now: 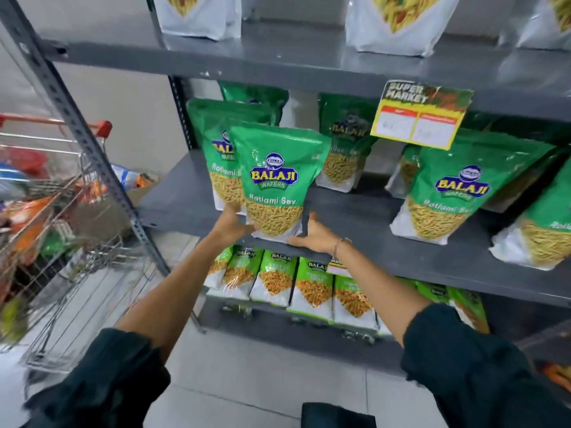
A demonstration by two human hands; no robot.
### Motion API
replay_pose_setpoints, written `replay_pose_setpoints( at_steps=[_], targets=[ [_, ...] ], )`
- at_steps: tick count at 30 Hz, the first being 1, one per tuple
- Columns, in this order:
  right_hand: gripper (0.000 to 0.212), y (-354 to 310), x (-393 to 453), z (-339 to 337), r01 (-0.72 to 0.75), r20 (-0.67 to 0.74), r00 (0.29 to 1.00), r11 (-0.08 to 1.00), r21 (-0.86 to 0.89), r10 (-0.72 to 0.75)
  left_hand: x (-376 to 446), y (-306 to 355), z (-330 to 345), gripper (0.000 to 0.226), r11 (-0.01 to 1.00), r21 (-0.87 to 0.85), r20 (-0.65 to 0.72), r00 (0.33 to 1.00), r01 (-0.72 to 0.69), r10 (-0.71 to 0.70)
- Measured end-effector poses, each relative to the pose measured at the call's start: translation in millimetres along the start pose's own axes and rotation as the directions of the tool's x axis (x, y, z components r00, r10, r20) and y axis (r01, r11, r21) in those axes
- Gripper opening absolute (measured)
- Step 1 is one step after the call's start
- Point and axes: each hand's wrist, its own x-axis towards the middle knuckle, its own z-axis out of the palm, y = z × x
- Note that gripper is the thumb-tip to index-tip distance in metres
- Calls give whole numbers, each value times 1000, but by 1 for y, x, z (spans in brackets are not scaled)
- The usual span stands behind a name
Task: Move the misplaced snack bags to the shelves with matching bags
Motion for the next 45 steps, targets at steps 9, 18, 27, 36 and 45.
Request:
replay_pose_setpoints(
  at_steps=[9, 18, 27, 36, 45],
  targets=[
    [61, 3, 11, 8, 92, -276, 961, 938, 333, 4, 1, 9, 17, 75, 999, -44, -99, 995, -27, 23],
    [62, 76, 0, -53, 129, -367, 929, 892, 433, 44, 14, 79, 77, 53, 977, 84, -28, 980, -195, 198],
    [56, 114, 19, -82, 84, -382, 917, 882, 463, 113, 39, 108, 116, 65, 990, -4, -7, 990, -142, 142],
    [57, 119, 29, -80, 89, -373, 925, 911, 402, 74, 46, 103, 120, 66, 994, -12, -5, 995, -105, 105],
    [63, 122, 32, -79, 81, -350, 934, 916, 392, 67, 47, 102, 119, 72, 992, 0, 29, 992, -123, 123]
  ],
)
